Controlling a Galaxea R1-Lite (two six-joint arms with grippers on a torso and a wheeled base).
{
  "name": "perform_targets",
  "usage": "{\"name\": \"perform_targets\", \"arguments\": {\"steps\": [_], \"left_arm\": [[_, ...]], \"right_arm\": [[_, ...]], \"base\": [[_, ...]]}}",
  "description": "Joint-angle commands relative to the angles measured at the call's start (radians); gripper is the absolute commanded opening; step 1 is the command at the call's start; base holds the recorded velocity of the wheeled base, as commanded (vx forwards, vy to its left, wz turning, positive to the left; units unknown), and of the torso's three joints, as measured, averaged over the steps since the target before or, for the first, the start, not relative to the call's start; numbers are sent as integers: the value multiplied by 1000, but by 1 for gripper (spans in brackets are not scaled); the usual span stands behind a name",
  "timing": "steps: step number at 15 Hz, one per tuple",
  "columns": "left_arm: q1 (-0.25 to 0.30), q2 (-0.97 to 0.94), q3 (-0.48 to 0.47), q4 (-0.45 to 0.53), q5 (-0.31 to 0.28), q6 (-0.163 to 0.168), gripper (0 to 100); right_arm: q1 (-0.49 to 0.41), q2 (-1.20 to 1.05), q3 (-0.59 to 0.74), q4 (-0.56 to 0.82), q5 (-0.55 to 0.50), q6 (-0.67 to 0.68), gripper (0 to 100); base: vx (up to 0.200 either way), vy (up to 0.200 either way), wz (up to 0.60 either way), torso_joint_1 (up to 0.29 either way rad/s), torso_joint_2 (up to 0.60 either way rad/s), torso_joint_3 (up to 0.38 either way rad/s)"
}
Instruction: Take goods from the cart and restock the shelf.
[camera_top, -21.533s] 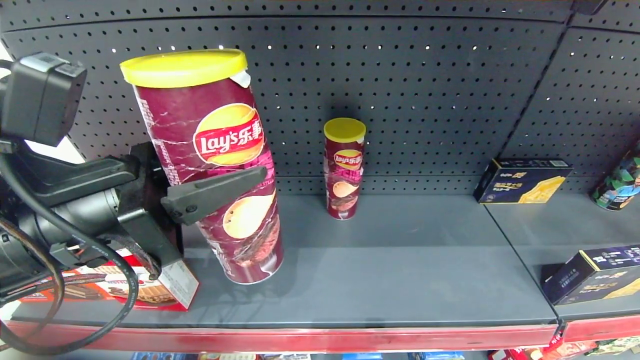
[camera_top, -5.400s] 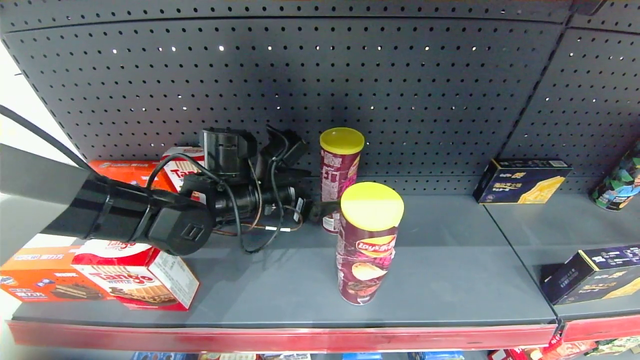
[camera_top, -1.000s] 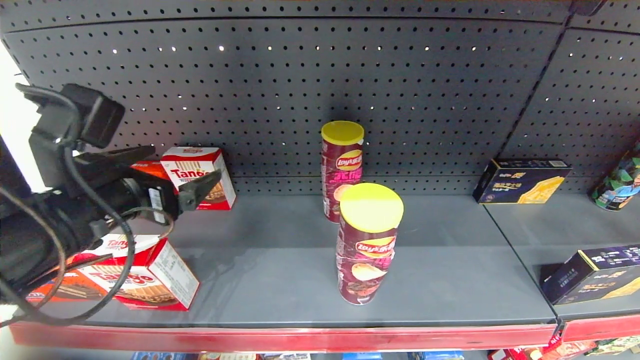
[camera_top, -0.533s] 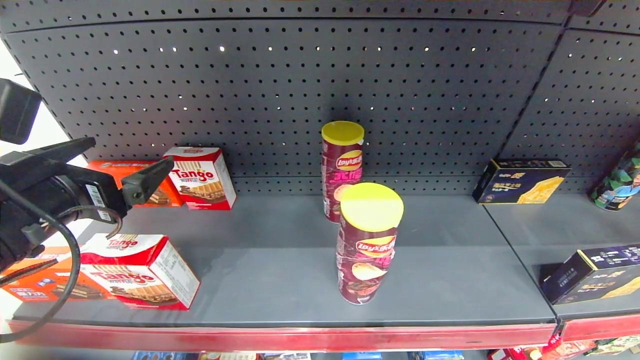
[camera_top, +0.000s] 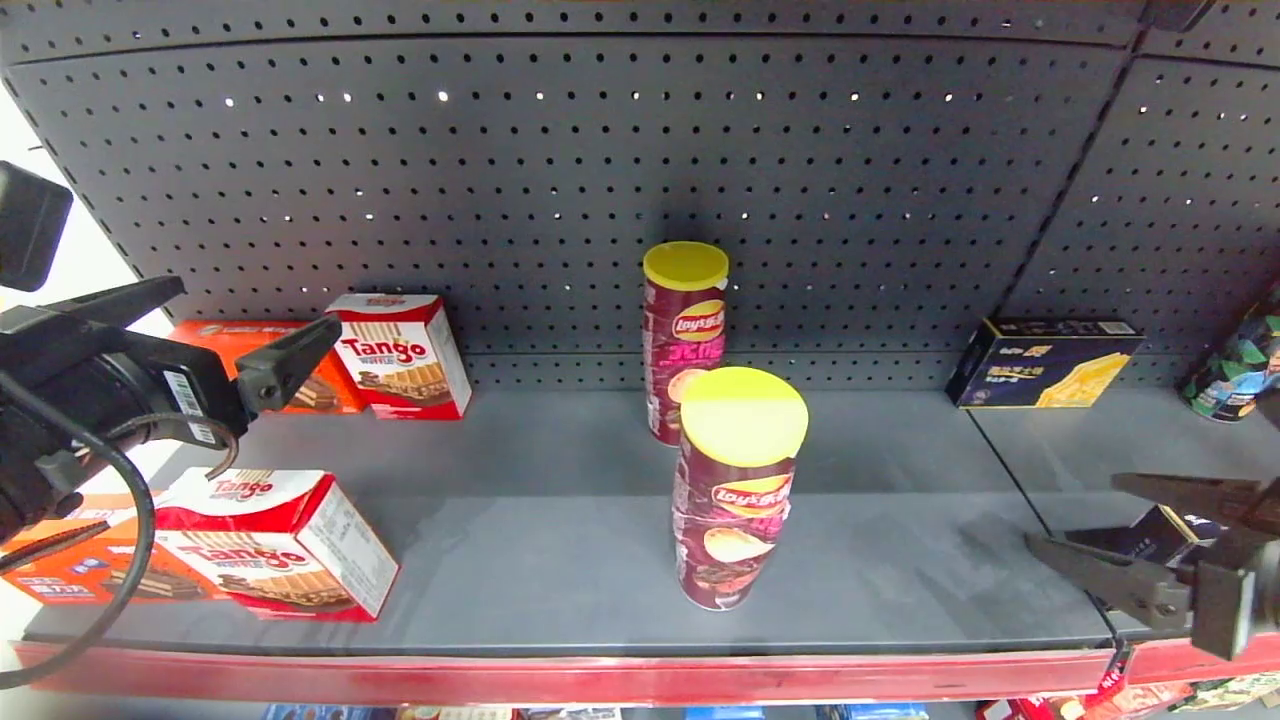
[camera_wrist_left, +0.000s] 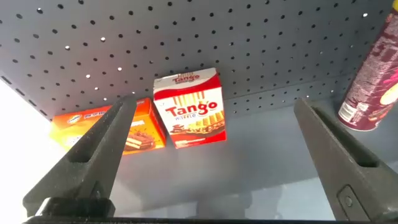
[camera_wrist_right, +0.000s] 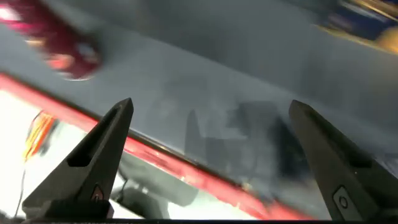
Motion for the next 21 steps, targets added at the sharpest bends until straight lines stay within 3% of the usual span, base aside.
{"name": "perform_targets", "arguments": {"steps": [1, 5, 21], "left_arm": [[-1, 4, 0, -1, 0, 0, 100], [-1, 4, -3, -1, -1, 0, 100], [-1, 13, -17, -1, -3, 0, 100]], "right_arm": [[108, 158, -30, -33, -11, -11, 100], [206, 250, -73, -36, -40, -11, 100], [306, 482, -269, -61, -45, -11, 100]], "base": [[0, 0, 0, 0, 0, 0], [0, 0, 0, 0, 0, 0], [0, 0, 0, 0, 0, 0]]}}
